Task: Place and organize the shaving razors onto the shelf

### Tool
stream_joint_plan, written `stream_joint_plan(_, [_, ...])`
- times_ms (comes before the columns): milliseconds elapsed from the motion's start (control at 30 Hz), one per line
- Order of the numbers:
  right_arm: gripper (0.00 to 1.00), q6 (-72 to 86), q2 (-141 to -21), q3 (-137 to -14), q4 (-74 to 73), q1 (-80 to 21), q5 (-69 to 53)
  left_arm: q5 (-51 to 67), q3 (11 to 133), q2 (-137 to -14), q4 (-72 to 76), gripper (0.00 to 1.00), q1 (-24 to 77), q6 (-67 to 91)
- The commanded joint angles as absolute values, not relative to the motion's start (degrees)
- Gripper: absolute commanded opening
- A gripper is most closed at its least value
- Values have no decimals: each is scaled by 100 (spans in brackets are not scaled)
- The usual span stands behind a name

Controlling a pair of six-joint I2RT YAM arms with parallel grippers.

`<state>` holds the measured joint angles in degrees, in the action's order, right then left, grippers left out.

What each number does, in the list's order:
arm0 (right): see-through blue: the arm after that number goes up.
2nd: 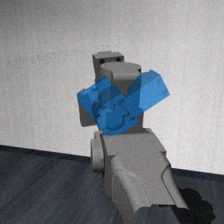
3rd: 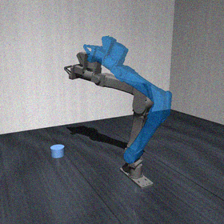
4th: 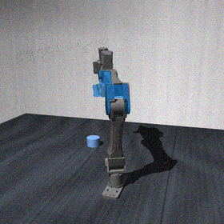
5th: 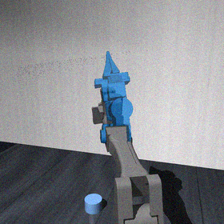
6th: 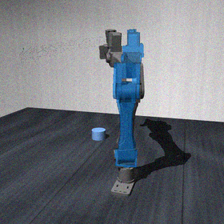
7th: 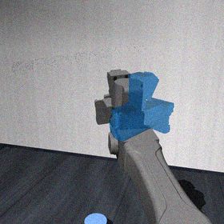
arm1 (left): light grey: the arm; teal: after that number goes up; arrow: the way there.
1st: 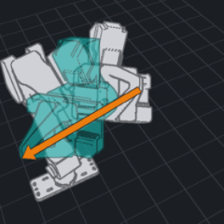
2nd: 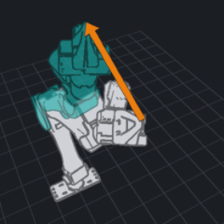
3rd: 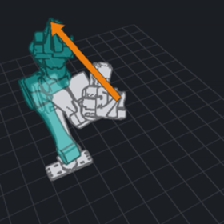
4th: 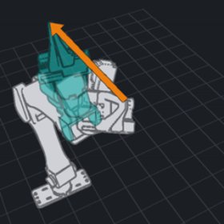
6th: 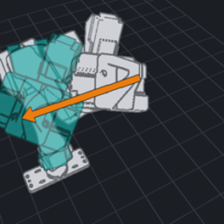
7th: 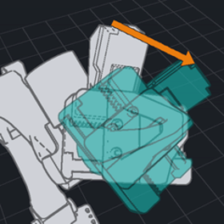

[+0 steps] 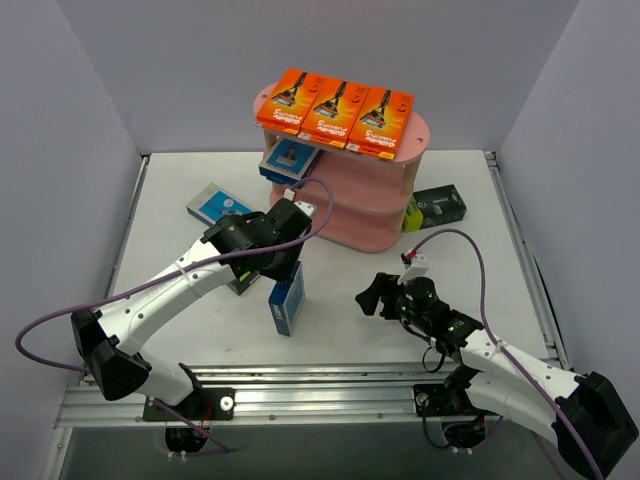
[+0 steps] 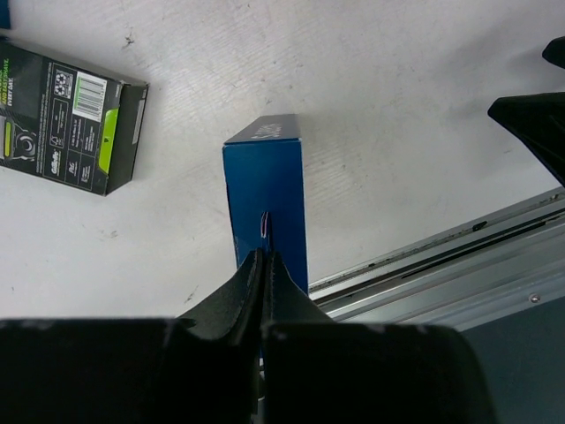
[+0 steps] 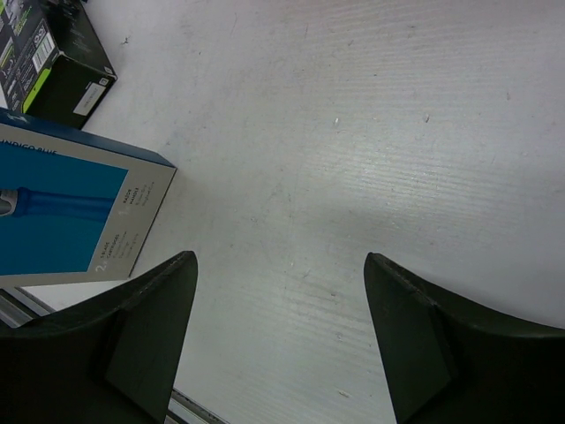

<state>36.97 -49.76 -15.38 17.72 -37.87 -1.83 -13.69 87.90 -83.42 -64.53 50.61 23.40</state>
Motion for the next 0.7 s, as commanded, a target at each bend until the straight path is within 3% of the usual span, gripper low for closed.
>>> stream_joint_plan(0, [72, 3700, -4852, -1477, 1784, -3762, -123, -1494, 8640, -8183, -6451, 2, 5089, 2303])
stream_joint_plan(500, [73, 3700, -4799, -1468, 1775, -3735, -114, -1441, 8314, -8033, -6337, 3, 5089, 2400])
stream_joint_plan(667, [73, 3700, -4772, -1459, 1784, -3718, -114, -1512, 8393, -8094, -6416, 12, 5089, 2364])
